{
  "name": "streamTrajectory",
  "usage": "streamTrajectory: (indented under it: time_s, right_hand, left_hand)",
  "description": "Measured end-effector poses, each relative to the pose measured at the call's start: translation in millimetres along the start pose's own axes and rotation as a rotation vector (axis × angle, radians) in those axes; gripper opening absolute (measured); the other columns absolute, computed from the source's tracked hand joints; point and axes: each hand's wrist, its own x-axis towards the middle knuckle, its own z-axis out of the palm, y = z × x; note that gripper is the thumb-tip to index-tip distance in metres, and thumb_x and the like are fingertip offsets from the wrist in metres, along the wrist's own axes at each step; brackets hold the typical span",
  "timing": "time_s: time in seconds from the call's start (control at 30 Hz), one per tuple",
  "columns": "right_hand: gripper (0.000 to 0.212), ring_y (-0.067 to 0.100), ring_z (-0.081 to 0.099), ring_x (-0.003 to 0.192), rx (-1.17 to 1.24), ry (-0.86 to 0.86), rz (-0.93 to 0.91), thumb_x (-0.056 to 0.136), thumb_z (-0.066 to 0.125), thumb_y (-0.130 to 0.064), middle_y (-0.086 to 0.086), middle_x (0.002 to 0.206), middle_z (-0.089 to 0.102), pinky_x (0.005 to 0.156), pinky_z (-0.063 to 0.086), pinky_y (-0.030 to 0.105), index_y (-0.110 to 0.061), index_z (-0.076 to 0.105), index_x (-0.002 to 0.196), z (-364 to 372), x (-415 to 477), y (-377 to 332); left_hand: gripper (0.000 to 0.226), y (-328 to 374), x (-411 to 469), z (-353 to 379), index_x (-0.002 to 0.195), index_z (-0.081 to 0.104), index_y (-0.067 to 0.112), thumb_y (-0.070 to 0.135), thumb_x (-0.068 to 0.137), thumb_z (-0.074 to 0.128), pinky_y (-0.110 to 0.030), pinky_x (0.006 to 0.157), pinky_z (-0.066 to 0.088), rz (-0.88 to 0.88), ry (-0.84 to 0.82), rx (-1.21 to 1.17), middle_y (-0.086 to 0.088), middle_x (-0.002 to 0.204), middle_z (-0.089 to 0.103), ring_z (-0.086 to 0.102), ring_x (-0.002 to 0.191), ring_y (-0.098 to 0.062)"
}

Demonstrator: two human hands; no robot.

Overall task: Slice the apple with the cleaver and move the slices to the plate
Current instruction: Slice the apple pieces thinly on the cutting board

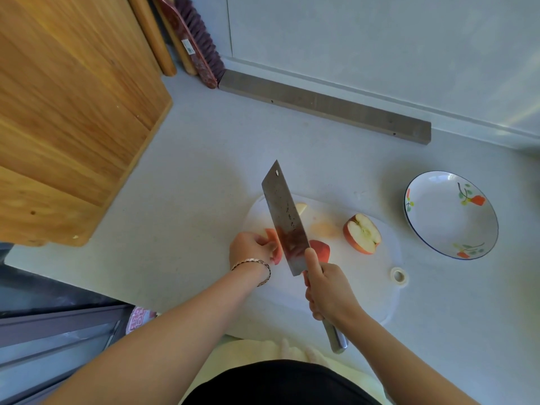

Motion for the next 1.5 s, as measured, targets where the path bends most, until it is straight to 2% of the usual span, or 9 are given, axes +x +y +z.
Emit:
streamTrajectory:
  time_s: [0.23, 0.33, 0.47, 0.6, 0.87, 1.03, 1.2, 1.4, 1.5]
  right_hand:
    - [0.054, 0.008, 0.036, 0.033, -0.037, 0.003, -0.015, 0.096, 0.026, -0.053, 0.001, 0.050, 0.041, 0.039, 0.038, 0.018, -0.013, 0.041, 0.064, 3.9, -3.9, -0.8]
    - [0.057, 0.011, 0.035, 0.037, -0.080, 0.015, -0.020, 0.095, 0.026, -0.055, 0.002, 0.050, 0.037, 0.049, 0.039, 0.024, -0.012, 0.038, 0.060, 6.8, -8.4, 4.6]
    - [0.056, 0.012, 0.037, 0.037, -0.087, 0.015, -0.014, 0.096, 0.025, -0.054, 0.003, 0.052, 0.038, 0.046, 0.040, 0.024, -0.011, 0.037, 0.061, 12.5, -2.5, 5.3]
    - [0.054, 0.018, 0.039, 0.050, -0.051, 0.062, -0.063, 0.094, 0.027, -0.054, 0.004, 0.055, 0.040, 0.056, 0.037, 0.033, -0.010, 0.041, 0.066, 26.9, 5.9, 5.8]
    - [0.052, 0.012, 0.034, 0.037, 0.102, 0.024, 0.022, 0.096, 0.029, -0.053, 0.001, 0.051, 0.038, 0.039, 0.033, 0.019, -0.011, 0.046, 0.069, 5.1, 9.9, -6.1]
    - [0.051, 0.011, 0.037, 0.036, 0.046, 0.012, 0.004, 0.096, 0.029, -0.052, 0.003, 0.052, 0.041, 0.038, 0.035, 0.018, -0.014, 0.046, 0.067, -3.4, -1.8, -8.1]
    - [0.053, 0.011, 0.038, 0.037, 0.005, -0.002, 0.023, 0.096, 0.027, -0.054, 0.003, 0.053, 0.042, 0.040, 0.038, 0.019, -0.011, 0.043, 0.068, 1.1, -1.2, -6.1]
    - [0.053, 0.010, 0.039, 0.036, -0.018, -0.011, 0.021, 0.096, 0.026, -0.053, 0.002, 0.053, 0.043, 0.039, 0.039, 0.017, -0.012, 0.044, 0.069, 3.4, -1.0, -6.5]
    - [0.054, 0.010, 0.039, 0.036, -0.034, -0.005, 0.015, 0.096, 0.025, -0.053, 0.003, 0.053, 0.042, 0.039, 0.039, 0.017, -0.012, 0.044, 0.068, 3.1, -2.2, -7.4]
  left_hand:
    - [0.048, 0.6, -0.3, -0.2, 0.036, 0.059, 0.012, 0.003, 0.083, 0.060, -0.041, 0.068, 0.056, 0.003, -0.001, 0.005, -0.017, 0.057, 0.065, 0.061, 0.057, -0.030]
    - [0.052, 0.6, 0.4, 0.6, 0.035, 0.062, 0.023, 0.003, 0.083, 0.058, -0.045, 0.067, 0.056, 0.011, -0.011, 0.014, -0.021, 0.057, 0.065, 0.063, 0.059, -0.035]
    - [0.045, 1.2, 3.1, 0.1, 0.038, 0.056, 0.011, 0.001, 0.082, 0.061, -0.040, 0.063, 0.054, 0.003, -0.013, 0.017, -0.016, 0.050, 0.060, 0.065, 0.056, -0.034]
    - [0.041, -1.9, 3.5, 0.1, 0.041, 0.058, 0.015, 0.004, 0.080, 0.062, -0.044, 0.067, 0.057, 0.023, 0.004, 0.037, -0.014, 0.052, 0.063, 0.068, 0.062, -0.037]
    - [0.048, -1.2, 4.4, 0.1, 0.038, 0.064, 0.018, 0.004, 0.083, 0.055, -0.042, 0.070, 0.056, -0.037, -0.018, 0.008, -0.015, 0.056, 0.068, 0.066, 0.060, -0.031]
    - [0.042, 1.6, 1.2, 0.7, 0.041, 0.060, 0.010, 0.001, 0.082, 0.057, -0.027, 0.057, 0.045, -0.052, -0.028, -0.016, -0.005, 0.041, 0.058, 0.049, 0.038, -0.018]
    - [0.018, 6.3, -1.8, -1.9, 0.072, 0.066, -0.012, -0.005, 0.085, 0.057, -0.014, 0.035, 0.036, -0.080, -0.040, -0.079, -0.017, 0.058, 0.057, 0.046, 0.033, -0.018]
    - [0.024, 2.7, 1.8, 0.4, 0.063, 0.067, 0.002, 0.007, 0.086, 0.062, -0.018, 0.043, 0.041, -0.069, -0.020, -0.005, -0.014, 0.055, 0.063, 0.050, 0.030, -0.013]
    - [0.028, 3.7, 1.4, 0.5, 0.059, 0.064, 0.003, 0.005, 0.086, 0.061, -0.015, 0.037, 0.038, -0.066, -0.029, -0.014, -0.013, 0.052, 0.060, 0.049, 0.028, -0.010]
